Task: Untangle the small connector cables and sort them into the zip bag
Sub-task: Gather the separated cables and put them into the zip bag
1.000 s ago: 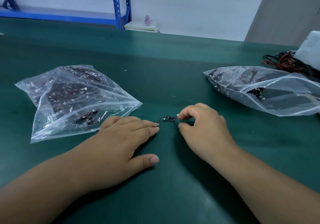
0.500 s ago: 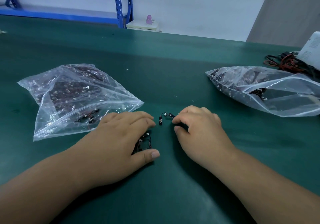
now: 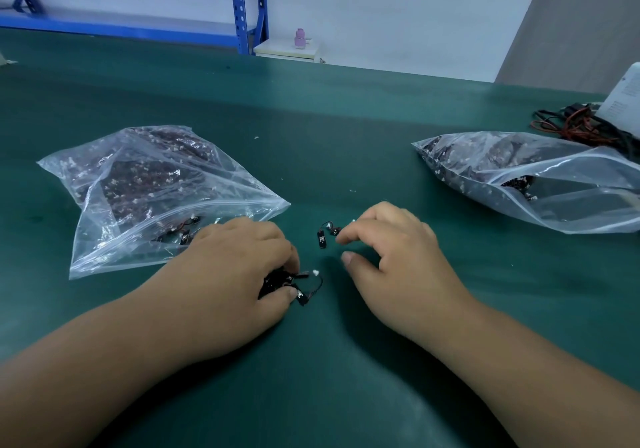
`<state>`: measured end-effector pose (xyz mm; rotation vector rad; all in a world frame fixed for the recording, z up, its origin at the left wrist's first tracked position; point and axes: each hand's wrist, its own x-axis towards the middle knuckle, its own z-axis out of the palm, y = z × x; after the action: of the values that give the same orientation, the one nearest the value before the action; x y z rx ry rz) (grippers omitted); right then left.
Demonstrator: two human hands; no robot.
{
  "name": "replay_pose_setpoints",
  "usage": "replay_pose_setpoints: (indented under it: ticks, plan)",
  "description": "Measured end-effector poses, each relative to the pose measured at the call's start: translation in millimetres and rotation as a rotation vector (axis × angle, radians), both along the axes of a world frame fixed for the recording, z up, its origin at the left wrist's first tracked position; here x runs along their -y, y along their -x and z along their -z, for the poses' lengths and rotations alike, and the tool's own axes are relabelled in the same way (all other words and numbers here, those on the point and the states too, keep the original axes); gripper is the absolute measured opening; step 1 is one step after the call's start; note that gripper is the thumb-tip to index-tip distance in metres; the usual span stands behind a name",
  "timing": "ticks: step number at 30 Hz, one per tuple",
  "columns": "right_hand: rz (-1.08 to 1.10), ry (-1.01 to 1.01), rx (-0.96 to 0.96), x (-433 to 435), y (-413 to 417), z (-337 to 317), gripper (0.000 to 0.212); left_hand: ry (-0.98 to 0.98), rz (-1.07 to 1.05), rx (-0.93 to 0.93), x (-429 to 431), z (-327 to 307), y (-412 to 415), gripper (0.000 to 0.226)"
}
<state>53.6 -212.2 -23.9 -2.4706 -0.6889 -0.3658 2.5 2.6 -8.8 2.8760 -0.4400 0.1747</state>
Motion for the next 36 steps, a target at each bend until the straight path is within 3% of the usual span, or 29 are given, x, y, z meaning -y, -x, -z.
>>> replay_pose_setpoints:
  ticks: [3,7,11,15,21,23,26,29,33,36]
  plan:
    - [-0.247,0.098,-0.014,-4.7,13.6,-5.5,0.017,0.033,0.014,0.003,2.7,-0.6,-0.9,0.032]
    - [-0.254,0.205,0.047,-10.2,15.9,-3.4,0.012,0.082,0.038,0.003,5.6,-2.5,-0.5,0.022]
    - [-0.223,-0.001,-0.052,-7.0,9.6,-0.1,0.006,0.077,0.032,0.016,4.6,-3.5,-0.8,0.020]
    - [0.026,-0.278,-0.179,-0.6,-1.2,4.0,0.012,0.085,0.001,0.045,1.4,-2.1,-1.1,0.013]
    - [0.197,-0.477,-0.270,8.3,-16.3,5.1,0.012,0.105,0.004,0.055,2.8,-2.8,-1.1,0.010]
    - [0.205,-0.456,-0.278,8.0,-15.9,5.1,0.009,0.130,0.009,0.066,4.0,-3.4,-0.8,0.009]
    - [0.204,-0.318,-0.146,7.2,-10.8,5.2,0.023,0.185,0.012,0.094,5.6,-3.3,-0.8,0.008]
    - [0.018,-0.210,0.022,0.1,3.6,-1.6,0.010,0.237,0.022,0.110,7.0,-2.9,-0.7,0.008]
    - [-0.171,0.072,0.017,-9.8,19.3,-5.0,0.038,0.278,0.049,0.121,9.8,-3.0,-0.1,0.007]
    - [-0.208,0.156,0.055,-10.7,19.4,-5.2,0.026,0.300,0.042,0.100,9.2,-2.1,-0.3,0.010]
